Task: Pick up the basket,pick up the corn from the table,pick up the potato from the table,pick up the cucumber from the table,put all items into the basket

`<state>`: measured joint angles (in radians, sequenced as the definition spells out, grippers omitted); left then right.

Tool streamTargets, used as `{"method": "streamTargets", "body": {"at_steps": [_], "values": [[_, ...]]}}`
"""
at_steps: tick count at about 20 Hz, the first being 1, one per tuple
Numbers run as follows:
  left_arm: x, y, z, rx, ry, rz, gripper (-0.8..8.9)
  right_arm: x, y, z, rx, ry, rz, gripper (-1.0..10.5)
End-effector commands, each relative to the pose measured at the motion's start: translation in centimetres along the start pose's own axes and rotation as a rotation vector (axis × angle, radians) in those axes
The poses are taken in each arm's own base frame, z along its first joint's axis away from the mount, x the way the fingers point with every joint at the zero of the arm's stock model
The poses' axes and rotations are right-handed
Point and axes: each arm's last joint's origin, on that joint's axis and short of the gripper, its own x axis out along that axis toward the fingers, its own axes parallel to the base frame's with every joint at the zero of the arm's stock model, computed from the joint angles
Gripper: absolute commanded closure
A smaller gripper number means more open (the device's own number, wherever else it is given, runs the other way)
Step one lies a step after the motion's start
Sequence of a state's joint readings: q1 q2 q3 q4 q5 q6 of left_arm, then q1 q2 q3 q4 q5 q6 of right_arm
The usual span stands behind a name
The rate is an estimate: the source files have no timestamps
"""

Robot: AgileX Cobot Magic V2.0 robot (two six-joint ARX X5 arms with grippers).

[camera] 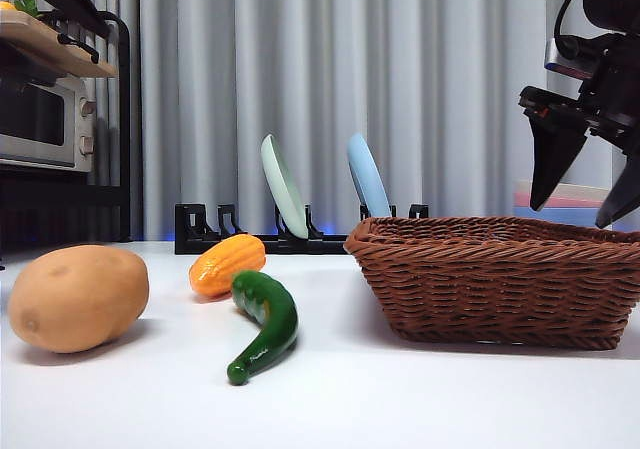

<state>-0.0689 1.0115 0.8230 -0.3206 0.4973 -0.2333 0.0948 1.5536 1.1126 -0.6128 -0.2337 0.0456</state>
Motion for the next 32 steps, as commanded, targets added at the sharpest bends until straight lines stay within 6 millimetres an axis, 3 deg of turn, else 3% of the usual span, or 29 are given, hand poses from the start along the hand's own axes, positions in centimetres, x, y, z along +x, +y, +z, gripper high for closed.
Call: {"method": "streamTargets", "body": {"at_steps": [1, 3, 6, 7, 12, 14, 17, 21, 23, 27, 30, 32], "values": [[0.5, 0.0, 0.0, -0.003, 0.008, -0.009, 4.39, 1.5, -0.2, -0.4, 0.041, 0.051, 0.013, 7.0], [0.7, -0.3, -0.1, 0.002, 0.018, -0.022, 4.39, 2.9, -0.5, -0.6, 0.058, 0.097, 0.026, 7.1], [0.9, -0.7, -0.2, 0.007, 0.025, -0.036, 4.39, 4.2, -0.8, -0.9, 0.074, 0.139, 0.042, 9.1], [0.9, -0.8, -0.3, 0.011, 0.030, -0.044, 4.39, 4.2, -0.8, -0.9, 0.073, 0.135, 0.045, 9.6], [2.6, -2.2, 0.3, 0.054, 0.056, -0.045, 4.37, 1.7, -0.1, -0.4, 0.054, 0.056, 0.054, 9.6], [4.7, -2.8, 1.3, 0.078, 0.097, -0.044, 4.36, 0.4, 0.2, -0.2, 0.044, 0.015, 0.057, 9.6], [9.3, -3.2, 2.2, 0.132, 0.220, 0.021, 4.01, -1.8, 0.7, -0.1, 0.038, -0.050, 0.065, 9.6], [15.9, -3.1, 2.1, 0.179, 0.335, 0.120, 3.59, -5.1, 1.3, -0.3, 0.032, -0.141, 0.145, 9.6], [18.2, -2.5, 1.7, 0.188, 0.367, 0.187, 3.59, -6.6, 1.6, -0.6, 0.024, -0.174, 0.144, 9.6], [21.0, -1.2, -0.2, 0.200, 0.444, 0.197, 3.59, -9.0, 2.0, -1.1, 0.015, -0.239, 0.143, 9.6], [22.5, -0.4, -1.6, 0.217, 0.495, 0.195, 3.60, -9.6, 2.0, -1.2, 0.022, -0.257, 0.143, 9.6], [22.8, -0.5, -2.1, 0.228, 0.512, 0.189, 4.45, -9.6, 2.0, -1.3, 0.025, -0.252, 0.143, 9.6]]}}
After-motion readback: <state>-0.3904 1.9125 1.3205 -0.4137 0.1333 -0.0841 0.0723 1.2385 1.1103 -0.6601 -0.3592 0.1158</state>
